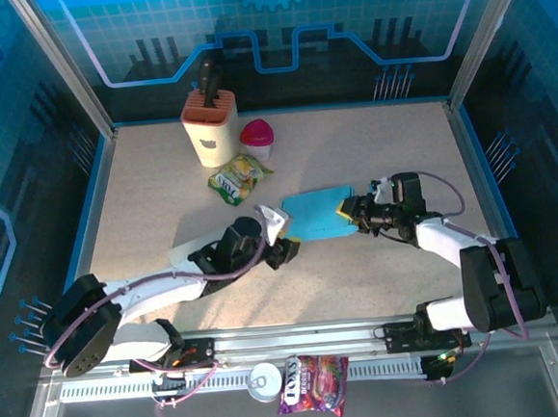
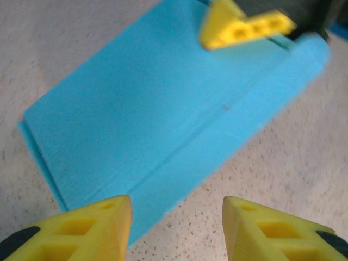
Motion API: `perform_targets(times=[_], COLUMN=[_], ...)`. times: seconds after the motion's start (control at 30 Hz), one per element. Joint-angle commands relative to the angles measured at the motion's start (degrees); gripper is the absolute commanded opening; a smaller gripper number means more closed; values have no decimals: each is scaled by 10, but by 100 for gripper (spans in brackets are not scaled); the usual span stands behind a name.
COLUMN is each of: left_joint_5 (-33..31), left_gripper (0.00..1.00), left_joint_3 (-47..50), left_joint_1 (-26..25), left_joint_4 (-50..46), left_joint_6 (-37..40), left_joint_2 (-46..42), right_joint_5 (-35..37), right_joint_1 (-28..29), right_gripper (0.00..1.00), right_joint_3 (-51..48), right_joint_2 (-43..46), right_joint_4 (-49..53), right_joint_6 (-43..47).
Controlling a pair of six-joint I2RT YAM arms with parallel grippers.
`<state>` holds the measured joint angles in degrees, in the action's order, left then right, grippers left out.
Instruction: Fold the paper box
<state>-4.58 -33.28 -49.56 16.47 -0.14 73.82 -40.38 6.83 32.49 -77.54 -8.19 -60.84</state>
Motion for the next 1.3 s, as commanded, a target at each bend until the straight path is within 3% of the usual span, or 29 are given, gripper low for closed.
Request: perform_targets(times=[0.0, 0.13, 0.27, 0.73, 0.83, 0.97, 1.13, 1.27], left_joint_5=[-116, -184, -199, -231, -258, -258, -242, -223], left_gripper=[51, 59, 61, 63, 60, 39, 36, 33], left_joint_3=[3, -5, -15, -57, -63, -76, -97, -117], left_joint_1=[-50, -79, -82, -104, -104, -104, -104, -104], left_joint_4=[-22, 4, 33, 70, 102, 88, 20, -70], left_joint_6=[232, 331, 383, 428, 439, 435, 411, 378], left_joint_2=[-12, 5, 43, 139, 161, 162, 145, 123], right_joint_5=[-19, -42, -49, -91, -94, -101, -108, -115], right_joint_1=[-12, -21, -24, -39, -43, -46, -56, -76], right_gripper=[33, 32, 32, 31, 31, 32, 36, 50], right_joint_3=[31, 36, 36, 25, 22, 16, 7, 9], right_joint_2=[16, 19, 26, 31, 34, 34, 32, 46], right_joint_4=[106, 141, 161, 137, 136, 129, 111, 104], right_joint_6=[2, -11, -25, -89, -97, -105, -111, -102])
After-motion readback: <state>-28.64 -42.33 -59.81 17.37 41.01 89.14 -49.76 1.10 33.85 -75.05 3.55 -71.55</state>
